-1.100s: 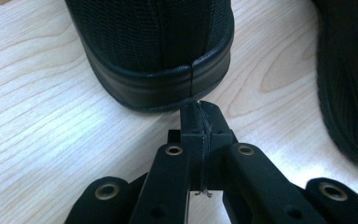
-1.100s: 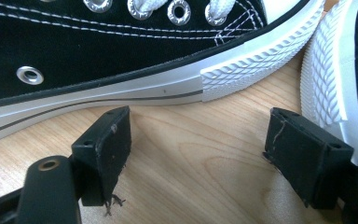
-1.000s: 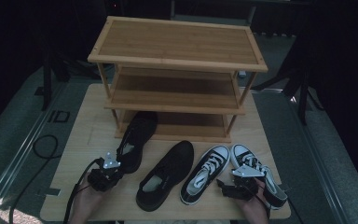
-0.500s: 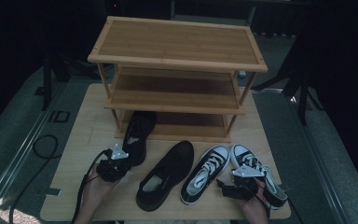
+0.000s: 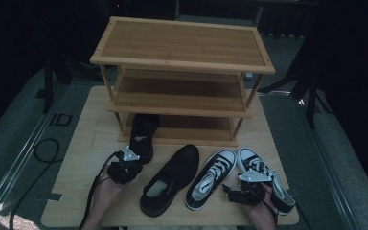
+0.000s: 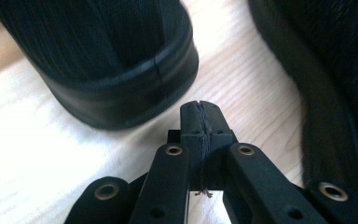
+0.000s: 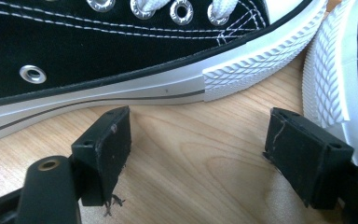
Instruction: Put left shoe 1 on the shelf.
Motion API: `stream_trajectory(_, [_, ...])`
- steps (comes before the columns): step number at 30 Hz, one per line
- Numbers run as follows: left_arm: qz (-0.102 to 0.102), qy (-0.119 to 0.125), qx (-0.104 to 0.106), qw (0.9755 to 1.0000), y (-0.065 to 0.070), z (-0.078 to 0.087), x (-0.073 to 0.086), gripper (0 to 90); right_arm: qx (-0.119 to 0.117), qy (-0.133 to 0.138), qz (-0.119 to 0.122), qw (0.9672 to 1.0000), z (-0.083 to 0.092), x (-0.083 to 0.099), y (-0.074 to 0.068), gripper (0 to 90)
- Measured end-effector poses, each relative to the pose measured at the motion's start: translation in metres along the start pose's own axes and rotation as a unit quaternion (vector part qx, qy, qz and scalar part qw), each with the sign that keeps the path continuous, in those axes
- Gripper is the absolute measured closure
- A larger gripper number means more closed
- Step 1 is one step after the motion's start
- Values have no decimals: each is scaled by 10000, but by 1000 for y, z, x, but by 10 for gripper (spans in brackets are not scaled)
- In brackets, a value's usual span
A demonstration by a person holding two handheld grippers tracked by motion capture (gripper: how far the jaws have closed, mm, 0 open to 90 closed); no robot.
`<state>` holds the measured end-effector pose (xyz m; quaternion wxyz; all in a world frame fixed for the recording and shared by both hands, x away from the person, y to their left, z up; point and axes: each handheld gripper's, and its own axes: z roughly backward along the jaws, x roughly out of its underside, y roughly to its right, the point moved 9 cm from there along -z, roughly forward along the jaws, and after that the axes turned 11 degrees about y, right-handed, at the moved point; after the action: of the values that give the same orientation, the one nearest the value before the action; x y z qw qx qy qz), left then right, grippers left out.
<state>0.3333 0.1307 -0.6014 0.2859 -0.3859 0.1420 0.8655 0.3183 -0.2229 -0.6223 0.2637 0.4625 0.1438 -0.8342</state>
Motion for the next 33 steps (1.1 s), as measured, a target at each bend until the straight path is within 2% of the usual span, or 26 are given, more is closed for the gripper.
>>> stream_trajectory(7, [44, -66, -131, 9999, -7, -3, 4, 896, -4, 1, 3, 10000, 0, 0, 0, 224])
stream_trajectory(13, [80, -95, -69, 9999, -8, -7, 3, 899, -6, 0, 3, 10000, 0, 0, 0, 223])
stream_trajectory(16, [119, -65, -133, 9998, -11, -8, 2, 898, -7, -1, 4, 10000, 0, 0, 0, 223])
stream_trajectory(17, [184, -71, -76, 9998, -12, -9, 0, 899, -8, -1, 4, 10000, 0, 0, 0, 223])
stream_trajectory(20, [153, -32, -95, 9998, -12, -11, -2, 899, -9, -1, 5, 10000, 0, 0, 0, 223])
stream_trajectory(26, [262, 41, -77, 9996, -13, -19, -10, 899, -9, -1, 5, 10000, 0, 0, 0, 223])
stream_trajectory(30, [243, 25, -102, 9997, -16, -24, -15, 899, -12, 0, 4, 10000, 0, 0, 0, 223])
stream_trajectory(33, [311, 75, -152, 9994, -19, -27, -19, 899, -14, -1, 7, 10000, 0, 0, 0, 223])
